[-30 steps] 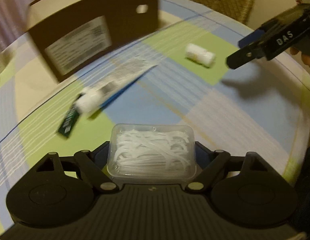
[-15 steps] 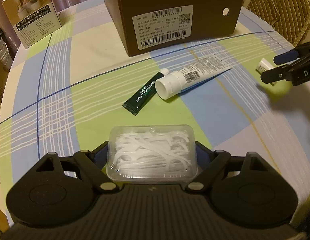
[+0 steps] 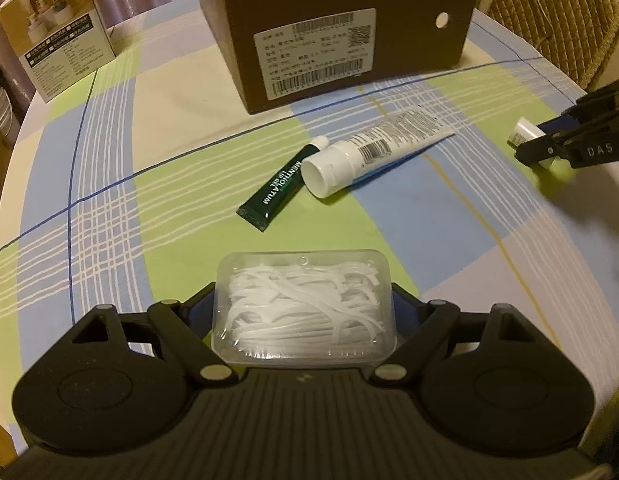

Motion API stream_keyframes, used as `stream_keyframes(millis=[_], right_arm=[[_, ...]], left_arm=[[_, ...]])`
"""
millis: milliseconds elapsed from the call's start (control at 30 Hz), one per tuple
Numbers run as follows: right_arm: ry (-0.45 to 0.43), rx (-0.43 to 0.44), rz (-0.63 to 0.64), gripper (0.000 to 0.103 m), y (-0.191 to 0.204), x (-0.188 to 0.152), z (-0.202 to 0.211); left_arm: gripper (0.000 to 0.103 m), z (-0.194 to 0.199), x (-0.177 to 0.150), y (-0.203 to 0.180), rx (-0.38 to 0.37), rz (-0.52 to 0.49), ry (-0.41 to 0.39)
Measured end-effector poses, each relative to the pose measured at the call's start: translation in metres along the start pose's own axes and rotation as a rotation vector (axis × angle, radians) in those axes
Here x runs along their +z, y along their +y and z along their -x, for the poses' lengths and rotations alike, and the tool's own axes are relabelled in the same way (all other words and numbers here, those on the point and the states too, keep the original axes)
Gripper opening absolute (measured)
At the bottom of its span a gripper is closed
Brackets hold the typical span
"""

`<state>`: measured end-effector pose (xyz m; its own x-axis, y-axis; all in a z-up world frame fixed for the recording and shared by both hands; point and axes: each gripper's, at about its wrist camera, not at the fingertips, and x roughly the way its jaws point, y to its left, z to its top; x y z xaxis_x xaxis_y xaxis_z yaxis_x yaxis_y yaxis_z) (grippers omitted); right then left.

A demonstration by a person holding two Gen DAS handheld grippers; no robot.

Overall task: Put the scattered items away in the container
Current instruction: 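Grasp the floss-pick box with the left tool while the right tool grasps the white bottle, then carry the floss box and white bottle with both tools over the shoebox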

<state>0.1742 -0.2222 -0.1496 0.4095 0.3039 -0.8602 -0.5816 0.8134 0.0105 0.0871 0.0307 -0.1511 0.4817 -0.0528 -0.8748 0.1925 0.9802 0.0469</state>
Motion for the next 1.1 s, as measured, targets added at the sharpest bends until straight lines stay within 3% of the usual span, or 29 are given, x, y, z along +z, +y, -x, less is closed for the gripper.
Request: stream_keyframes(millis=[200,267,700,1100], right_arm=[[0.008,0.007,-0.025,0.052,-0.004,0.001,-0.004],[0.009,-0.002,-0.006,0.030,-0.002,0.001,-0.002],[0.028,0.063,0.005,0.030,0.013,-0.002,0.019],[-0.039,0.149,0.033,0.030,0.022,0.027,0.051]], left_arm=[[0.084,-0.001,0.002,0.000,0.001,0.017,-0.004],[0.084,0.000,0.003,-0.002,-0.002,0.009,-0.010],[0.083,0.009,0.000,-0.013,-0.009,-0.058,-0.013],[0.083,0.055,0.031,-0.011,-0.042,-0.068,-0.135]])
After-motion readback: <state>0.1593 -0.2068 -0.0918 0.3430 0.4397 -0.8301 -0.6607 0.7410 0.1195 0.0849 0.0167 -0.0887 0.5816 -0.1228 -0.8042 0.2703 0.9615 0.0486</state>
